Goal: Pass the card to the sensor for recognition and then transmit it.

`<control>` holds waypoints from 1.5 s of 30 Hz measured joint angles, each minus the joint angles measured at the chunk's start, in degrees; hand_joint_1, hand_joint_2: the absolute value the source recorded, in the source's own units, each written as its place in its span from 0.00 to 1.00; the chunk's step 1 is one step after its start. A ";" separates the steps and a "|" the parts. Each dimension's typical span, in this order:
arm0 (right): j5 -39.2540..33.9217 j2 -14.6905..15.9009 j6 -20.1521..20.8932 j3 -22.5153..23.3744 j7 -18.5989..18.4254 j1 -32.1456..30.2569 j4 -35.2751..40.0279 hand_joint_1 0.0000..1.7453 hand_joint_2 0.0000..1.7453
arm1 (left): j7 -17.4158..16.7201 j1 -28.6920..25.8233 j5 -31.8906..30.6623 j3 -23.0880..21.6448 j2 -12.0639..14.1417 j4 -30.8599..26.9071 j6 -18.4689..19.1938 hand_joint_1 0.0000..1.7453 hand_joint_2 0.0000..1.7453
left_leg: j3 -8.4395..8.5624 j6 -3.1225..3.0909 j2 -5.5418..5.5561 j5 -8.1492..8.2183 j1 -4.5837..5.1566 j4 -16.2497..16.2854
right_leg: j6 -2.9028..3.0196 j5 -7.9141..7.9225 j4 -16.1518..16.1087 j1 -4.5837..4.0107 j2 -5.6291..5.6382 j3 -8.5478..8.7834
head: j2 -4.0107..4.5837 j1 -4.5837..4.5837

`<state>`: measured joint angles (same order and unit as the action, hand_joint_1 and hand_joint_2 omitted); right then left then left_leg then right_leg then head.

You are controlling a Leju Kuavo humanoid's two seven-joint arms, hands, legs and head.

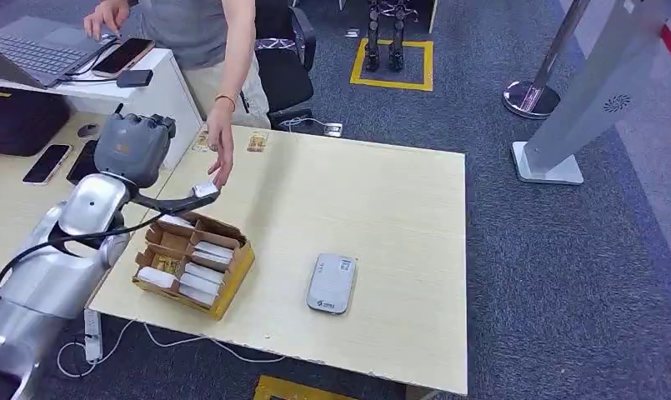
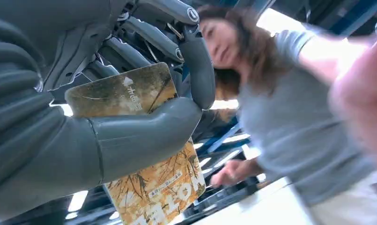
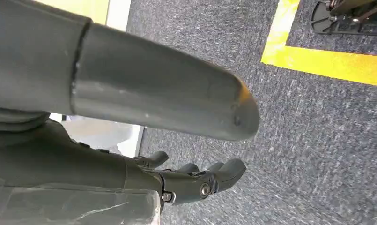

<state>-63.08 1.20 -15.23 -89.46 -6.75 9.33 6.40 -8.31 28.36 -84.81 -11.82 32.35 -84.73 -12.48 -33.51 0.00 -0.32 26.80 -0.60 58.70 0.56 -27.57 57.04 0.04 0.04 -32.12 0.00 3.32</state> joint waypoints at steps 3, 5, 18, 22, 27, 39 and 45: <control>0.00 0.00 0.00 0.00 0.00 0.00 0.00 0.00 0.00 | 0.00 0.00 0.00 0.00 0.00 0.00 0.00 1.00 1.00 | 0.00 0.00 0.00 0.00 0.00 0.00 | 0.00 0.00 0.00 0.00 0.00 0.00 | 0.00 0.00; 0.00 0.00 0.00 0.00 0.00 0.01 0.00 0.00 0.00 | 0.00 0.10 0.00 0.00 0.00 0.00 0.00 1.00 1.00 | 0.00 0.00 0.00 0.00 0.00 0.00 | 0.00 0.00 0.00 0.00 0.00 0.00 | 0.00 0.00; 0.72 -0.22 0.26 0.00 -0.44 0.97 0.22 0.00 0.00 | -0.90 10.18 -1.22 -1.62 -2.25 18.90 -3.94 0.80 1.00 | -0.03 0.00 -0.02 0.00 0.01 0.01 | -0.04 0.03 -0.01 0.01 0.04 -0.04 | 0.00 0.00; 0.63 -0.37 0.26 0.00 -0.42 1.02 0.24 0.00 0.00 | -0.90 10.86 -1.22 -2.14 -2.67 20.25 -4.35 0.00 1.00 | -0.03 0.01 -0.04 -0.01 0.01 0.01 | -0.04 0.03 -0.01 0.01 0.07 -0.04 | 0.00 0.02; 0.52 -0.39 0.33 0.00 -0.35 1.00 0.26 0.00 0.00 | -1.01 11.01 -1.20 -2.71 -2.69 20.75 -5.77 0.00 1.00 | -0.04 0.01 -0.04 0.00 0.01 0.01 | -0.04 0.03 -0.01 0.01 0.07 -0.05 | 0.00 0.02; -0.90 -0.39 0.06 0.00 0.02 0.85 0.26 0.00 0.00 | 2.41 8.52 12.17 -2.36 -3.02 17.52 -8.88 0.00 1.00 | -0.06 0.00 -0.04 0.00 0.02 0.01 | -0.04 0.03 -0.01 0.01 0.06 -0.04 | 0.00 0.00; -1.79 -0.39 -0.04 0.00 0.57 0.16 0.26 0.00 0.00 | 11.07 2.04 39.87 2.19 -4.68 8.84 -6.03 0.00 1.00 | -0.07 -0.01 -0.04 0.02 0.03 0.01 | -0.04 0.01 -0.02 0.02 0.07 -0.07 | 0.00 0.02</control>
<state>-64.87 0.81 -15.28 -89.46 -6.18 9.49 6.67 2.76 30.40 -44.94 -9.63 27.67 -75.89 -18.51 -33.58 -0.01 -0.36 26.82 -0.58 58.70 0.52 -27.55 57.02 0.06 0.11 -32.19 0.00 3.34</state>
